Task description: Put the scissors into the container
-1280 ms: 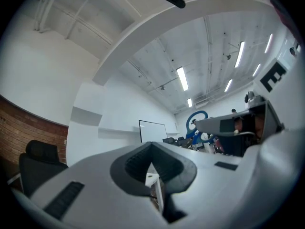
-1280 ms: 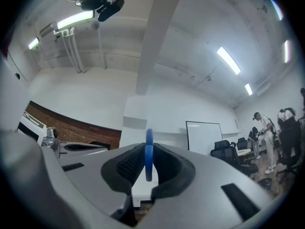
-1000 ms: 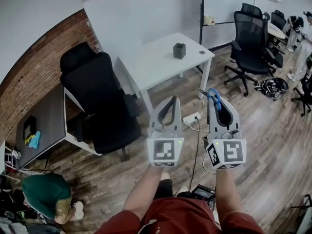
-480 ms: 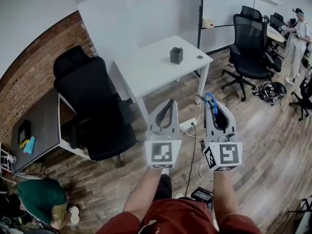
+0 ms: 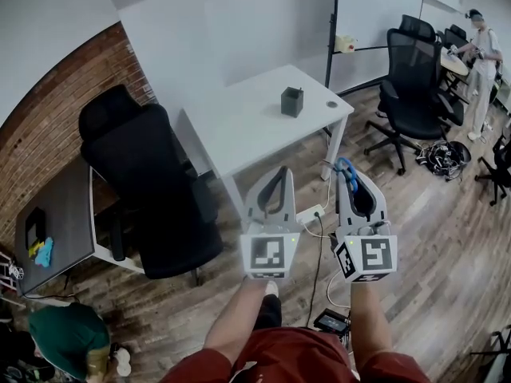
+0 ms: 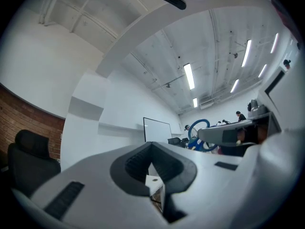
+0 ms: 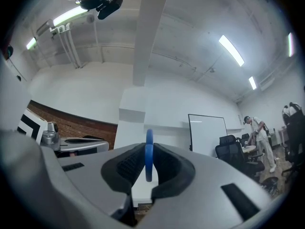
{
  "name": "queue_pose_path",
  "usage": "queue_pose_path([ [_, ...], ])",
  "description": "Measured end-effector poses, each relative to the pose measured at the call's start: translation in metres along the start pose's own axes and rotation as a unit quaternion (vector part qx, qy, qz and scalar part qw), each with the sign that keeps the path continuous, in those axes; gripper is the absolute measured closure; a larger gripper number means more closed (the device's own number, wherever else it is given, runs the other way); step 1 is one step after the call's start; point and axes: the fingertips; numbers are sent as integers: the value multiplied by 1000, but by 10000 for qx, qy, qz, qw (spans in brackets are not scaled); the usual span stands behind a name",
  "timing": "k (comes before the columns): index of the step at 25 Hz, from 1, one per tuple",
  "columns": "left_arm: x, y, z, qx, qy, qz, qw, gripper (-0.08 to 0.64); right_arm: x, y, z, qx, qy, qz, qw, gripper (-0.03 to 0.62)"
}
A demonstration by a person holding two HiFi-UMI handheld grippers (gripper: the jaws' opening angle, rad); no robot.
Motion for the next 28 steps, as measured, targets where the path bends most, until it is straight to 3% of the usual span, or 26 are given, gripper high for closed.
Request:
queue_pose_path([
  [18,-139,-43,79,276,-128,31,9995,549,-158,-27,-28,87,-283,-59,9995,537],
  [21,-158,-50,88,214,-227,-35,9995,549,-181,-30,-29,198,-284,-22,9994,537],
  [28,-190,-63,112,503,-253,-4,9984,549,-222,-35,-28,482,-511,-179,9974,537],
])
Point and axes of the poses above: the fingertips, and each gripper's own axes: x backward along the fingers, z to its left, y out of its top, and after that the axes turned 14 degrees about y, right-handed
